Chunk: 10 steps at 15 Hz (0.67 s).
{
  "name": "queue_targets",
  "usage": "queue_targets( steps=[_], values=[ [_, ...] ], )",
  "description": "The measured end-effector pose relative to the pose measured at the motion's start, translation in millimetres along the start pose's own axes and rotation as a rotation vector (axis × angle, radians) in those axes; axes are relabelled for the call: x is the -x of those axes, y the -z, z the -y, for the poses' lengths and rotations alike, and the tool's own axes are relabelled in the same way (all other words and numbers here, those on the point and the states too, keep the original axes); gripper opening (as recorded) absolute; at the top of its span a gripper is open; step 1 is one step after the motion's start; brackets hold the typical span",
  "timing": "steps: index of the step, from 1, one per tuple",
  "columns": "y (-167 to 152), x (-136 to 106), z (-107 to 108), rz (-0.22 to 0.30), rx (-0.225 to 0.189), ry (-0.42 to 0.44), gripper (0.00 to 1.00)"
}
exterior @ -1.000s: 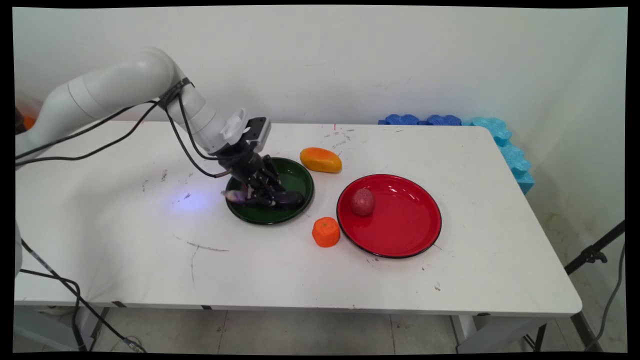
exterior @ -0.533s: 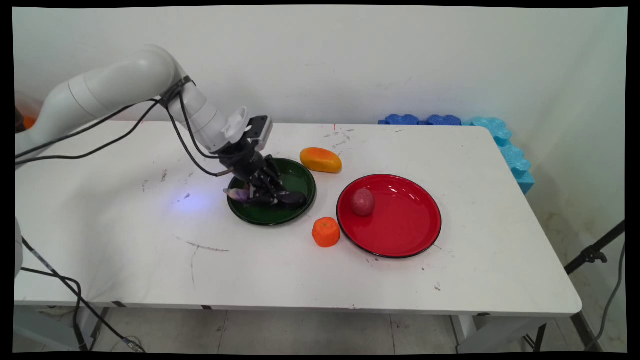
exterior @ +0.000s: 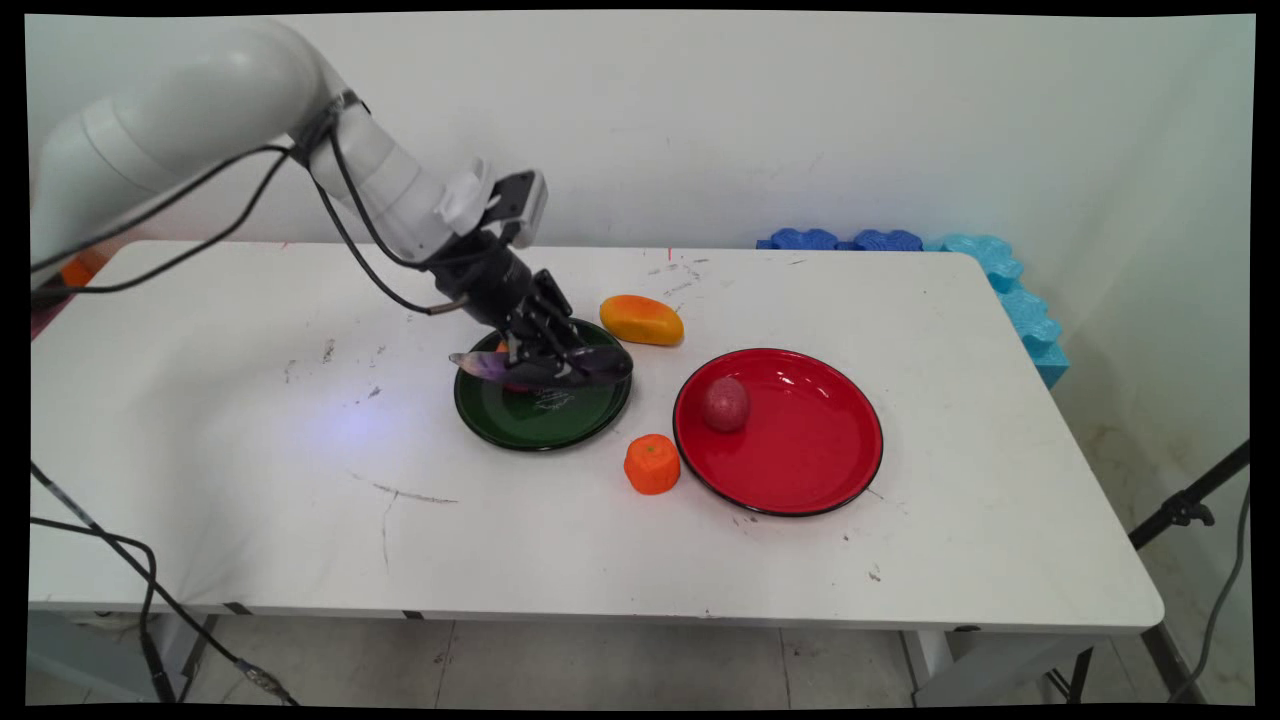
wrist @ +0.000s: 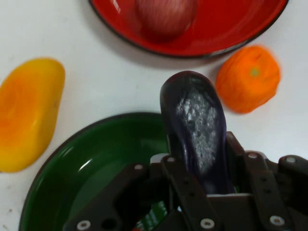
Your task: Place the picked object on the table
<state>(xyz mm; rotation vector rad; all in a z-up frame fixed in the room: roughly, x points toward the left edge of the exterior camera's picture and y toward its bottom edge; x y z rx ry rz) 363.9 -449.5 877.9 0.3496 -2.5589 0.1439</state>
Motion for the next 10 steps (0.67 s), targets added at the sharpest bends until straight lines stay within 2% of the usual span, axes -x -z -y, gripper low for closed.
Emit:
queue_targets(
  steps=[4,10],
  values=[
    [20,-24,-27,-0.035,0.006,0.029,0.00],
    [17,-39,-74,-0.070,0.031,0.054,0.00]
  ],
)
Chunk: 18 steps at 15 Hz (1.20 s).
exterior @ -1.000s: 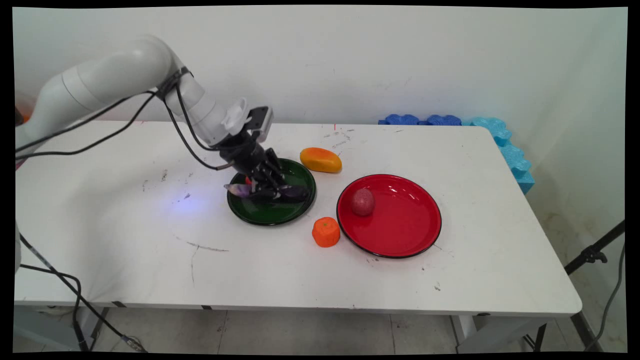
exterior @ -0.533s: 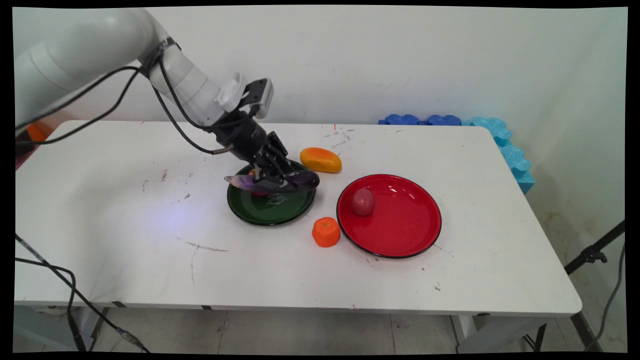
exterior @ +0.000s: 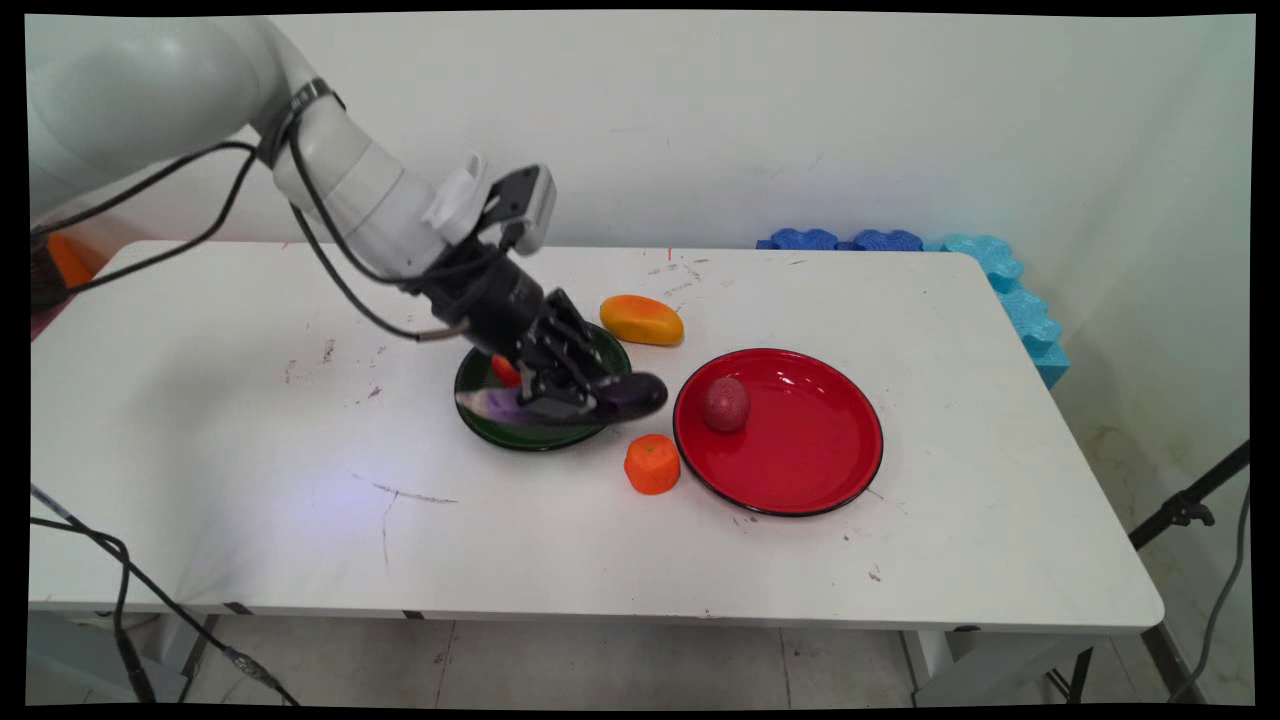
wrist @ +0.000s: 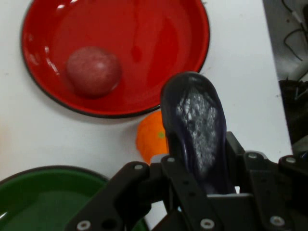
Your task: Place the picked object on the table
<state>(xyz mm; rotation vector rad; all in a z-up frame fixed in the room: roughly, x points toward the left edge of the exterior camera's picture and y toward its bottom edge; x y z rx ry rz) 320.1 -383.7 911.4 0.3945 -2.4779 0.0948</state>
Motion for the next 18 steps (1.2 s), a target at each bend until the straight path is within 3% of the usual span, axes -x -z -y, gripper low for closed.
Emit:
queue_targets(
  steps=[9,18],
  values=[
    [-51,21,-45,-0.008,0.028,-0.001,0.00],
    [-98,37,-64,-0.004,0.043,-0.003,0.00]
  ],
)
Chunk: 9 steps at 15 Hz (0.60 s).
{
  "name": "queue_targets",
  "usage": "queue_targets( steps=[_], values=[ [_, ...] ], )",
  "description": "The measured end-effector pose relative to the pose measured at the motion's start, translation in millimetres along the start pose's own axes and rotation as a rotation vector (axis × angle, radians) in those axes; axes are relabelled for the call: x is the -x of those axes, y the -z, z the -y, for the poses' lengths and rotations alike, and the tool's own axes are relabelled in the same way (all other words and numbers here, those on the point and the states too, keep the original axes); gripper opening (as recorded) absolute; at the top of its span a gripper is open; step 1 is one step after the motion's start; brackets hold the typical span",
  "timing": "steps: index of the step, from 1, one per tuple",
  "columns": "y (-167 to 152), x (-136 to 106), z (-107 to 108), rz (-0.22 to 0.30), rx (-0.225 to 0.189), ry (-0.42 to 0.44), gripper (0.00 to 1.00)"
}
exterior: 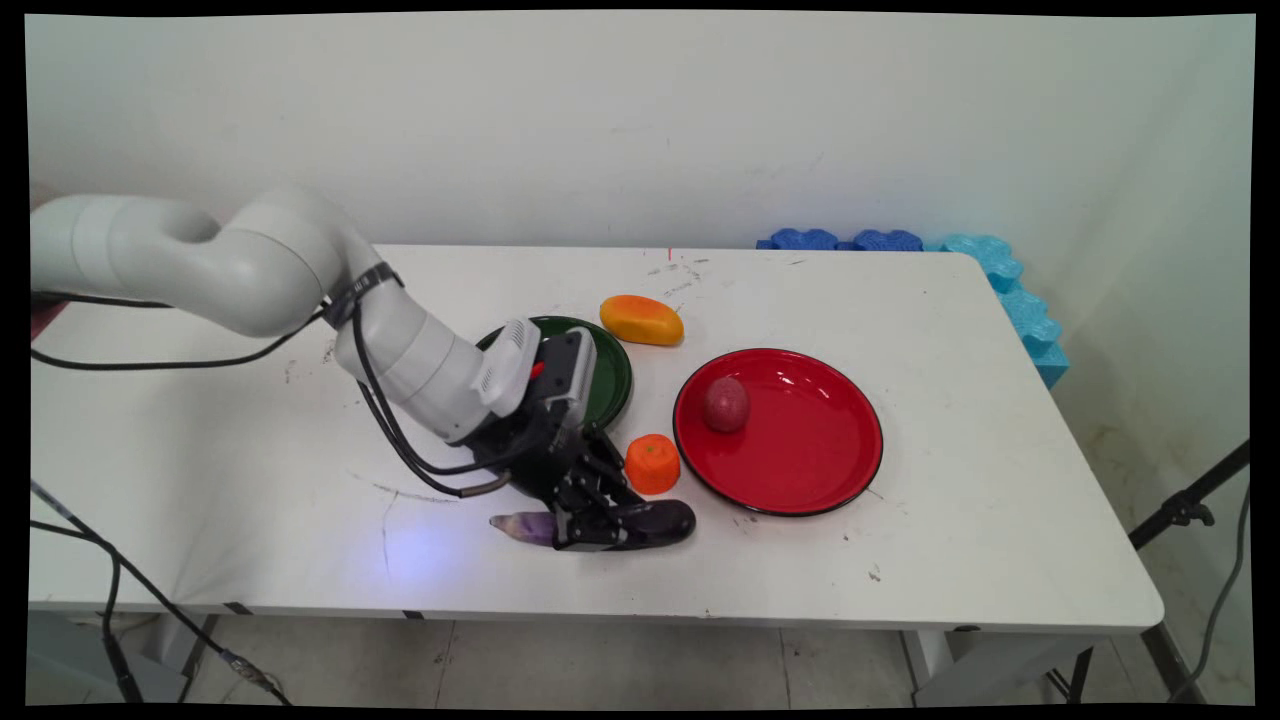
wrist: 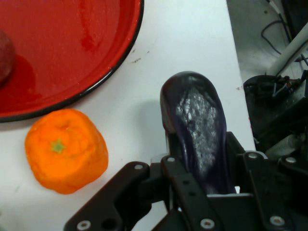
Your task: Place the picked object on the table
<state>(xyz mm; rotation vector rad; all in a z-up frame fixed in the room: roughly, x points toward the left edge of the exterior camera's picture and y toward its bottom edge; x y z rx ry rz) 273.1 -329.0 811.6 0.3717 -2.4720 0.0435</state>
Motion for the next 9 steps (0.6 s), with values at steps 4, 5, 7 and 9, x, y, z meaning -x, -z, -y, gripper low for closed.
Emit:
queue_targets(
  steps=[4,5,7,9],
  values=[
    [-9.0,1.1,-2.0,-0.002,0.001,0.003,1.00],
    [-10.2,0.6,-2.4,-0.005,0.001,0.002,1.00],
    [-11.1,-1.0,-2.6,-0.011,0.000,-0.001,1.00],
    [-8.5,-3.7,-1.5,-0.022,-0.006,-0.001,1.00]
  ],
)
